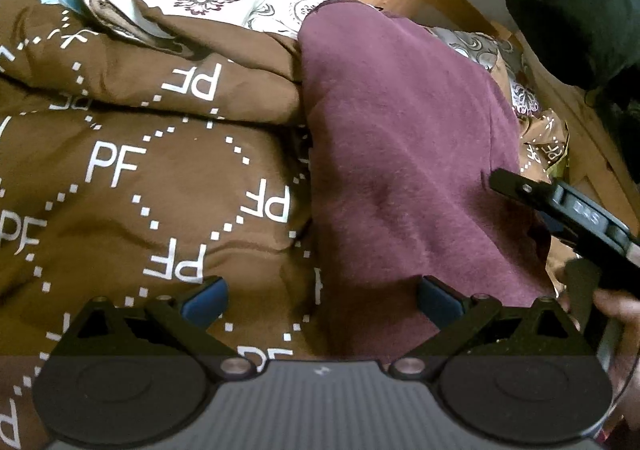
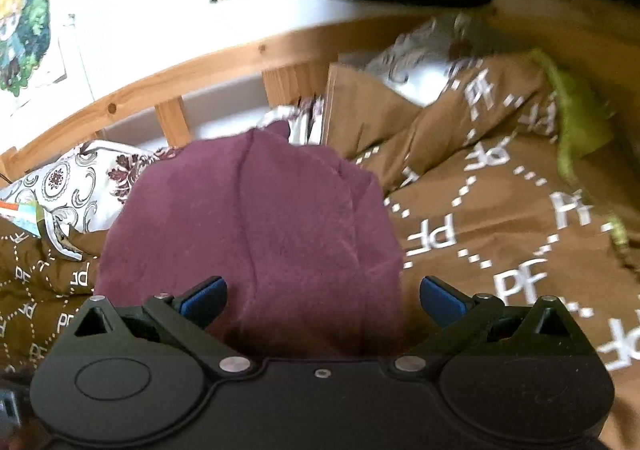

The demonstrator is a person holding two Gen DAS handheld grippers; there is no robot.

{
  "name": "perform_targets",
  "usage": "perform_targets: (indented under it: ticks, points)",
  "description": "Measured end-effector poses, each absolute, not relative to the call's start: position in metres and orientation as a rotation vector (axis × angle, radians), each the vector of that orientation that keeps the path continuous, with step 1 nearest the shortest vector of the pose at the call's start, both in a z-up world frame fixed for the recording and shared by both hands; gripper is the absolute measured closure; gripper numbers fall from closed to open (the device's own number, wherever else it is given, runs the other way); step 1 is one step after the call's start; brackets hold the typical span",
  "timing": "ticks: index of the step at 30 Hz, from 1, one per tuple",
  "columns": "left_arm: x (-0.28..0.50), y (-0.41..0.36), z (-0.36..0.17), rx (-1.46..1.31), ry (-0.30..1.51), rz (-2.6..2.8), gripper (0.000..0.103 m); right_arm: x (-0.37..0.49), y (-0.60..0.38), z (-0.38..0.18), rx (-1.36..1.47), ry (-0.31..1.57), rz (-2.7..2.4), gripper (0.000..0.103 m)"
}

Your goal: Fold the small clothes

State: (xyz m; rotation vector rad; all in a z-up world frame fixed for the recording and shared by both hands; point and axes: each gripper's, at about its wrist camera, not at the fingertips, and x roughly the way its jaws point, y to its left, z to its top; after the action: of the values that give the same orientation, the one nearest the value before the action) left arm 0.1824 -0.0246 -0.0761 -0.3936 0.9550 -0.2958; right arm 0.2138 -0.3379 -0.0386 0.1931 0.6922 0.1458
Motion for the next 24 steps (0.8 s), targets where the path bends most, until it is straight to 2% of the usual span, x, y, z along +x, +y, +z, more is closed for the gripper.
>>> perform_targets:
  ticks: [6, 11, 14, 22, 24]
  points:
    - [0.188, -0.026, -0.078, -0.395, 0.964, -0.308, 0.0, 0.234, -0.341, -0.047, 0.25, 0.729, 0.136, 0.001]
    - [0.192, -0.03, -0.079, -0.393, 0.97, -0.31, 0.0, 0.231, -0.329, -0.047, 0.231, 0.738, 0.205, 0.005]
    - [0.193, -0.03, -0.079, -0.394, 0.973, -0.312, 0.0, 0.229, -0.317, -0.045, 0.159, 0.728, 0.223, 0.012]
    - [0.194, -0.017, -0.08, -0.482, 0.939, -0.365, 0.001, 0.219, -0.322, -0.046, 0.133, 0.706, 0.202, 0.039]
    - [0.195, -0.015, -0.081, -0.497, 0.923, -0.382, 0.001, 0.216, -0.321, -0.046, 0.112, 0.699, 0.197, 0.041]
